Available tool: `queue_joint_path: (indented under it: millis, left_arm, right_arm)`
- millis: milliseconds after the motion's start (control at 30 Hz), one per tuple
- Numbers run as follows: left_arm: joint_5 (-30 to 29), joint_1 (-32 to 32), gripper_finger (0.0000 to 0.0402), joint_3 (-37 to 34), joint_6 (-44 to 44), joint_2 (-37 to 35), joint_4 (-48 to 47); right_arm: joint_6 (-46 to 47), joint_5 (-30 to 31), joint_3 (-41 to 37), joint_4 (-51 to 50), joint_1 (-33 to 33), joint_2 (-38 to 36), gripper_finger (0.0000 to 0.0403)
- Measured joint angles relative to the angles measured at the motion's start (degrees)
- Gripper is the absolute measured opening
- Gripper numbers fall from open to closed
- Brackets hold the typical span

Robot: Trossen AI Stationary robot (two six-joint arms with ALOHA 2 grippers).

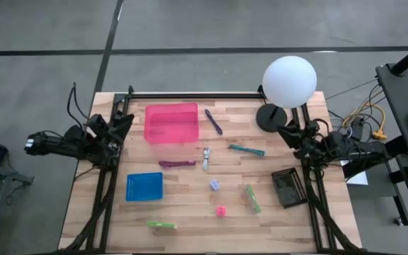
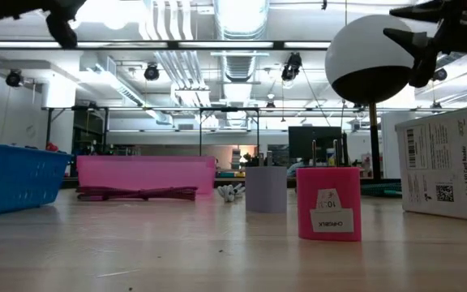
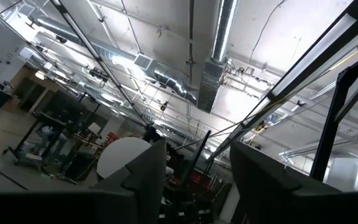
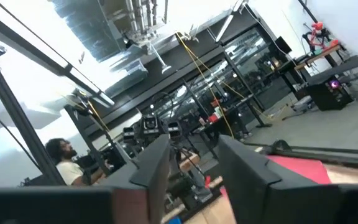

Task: Pick and place items into bin
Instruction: Put the blue charger cable into the pink bin

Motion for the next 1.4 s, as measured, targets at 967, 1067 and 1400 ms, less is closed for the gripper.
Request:
queue_joint_path:
  millis: [967,1067,1400]
  left_arm:
    - [0.0,0.0,0.0171,8.4,9.0,6.2,0.4]
    - [0.0,0.0,0.0171,8.4,9.0,6.5,0.4]
    - [0.0,0.0,0.0171,8.3,9.0,6.5,0.4]
  right_arm:
    - [-6.8,-6.0,38.1,-44.2,0.0,41.8,0.0178]
    - [-7.4,-6.2,39.3,-45.5,0.0,45.0,0.0178]
    - [-7.1,-8.8,39.6,-52.1,0.0,55.4,0.0177]
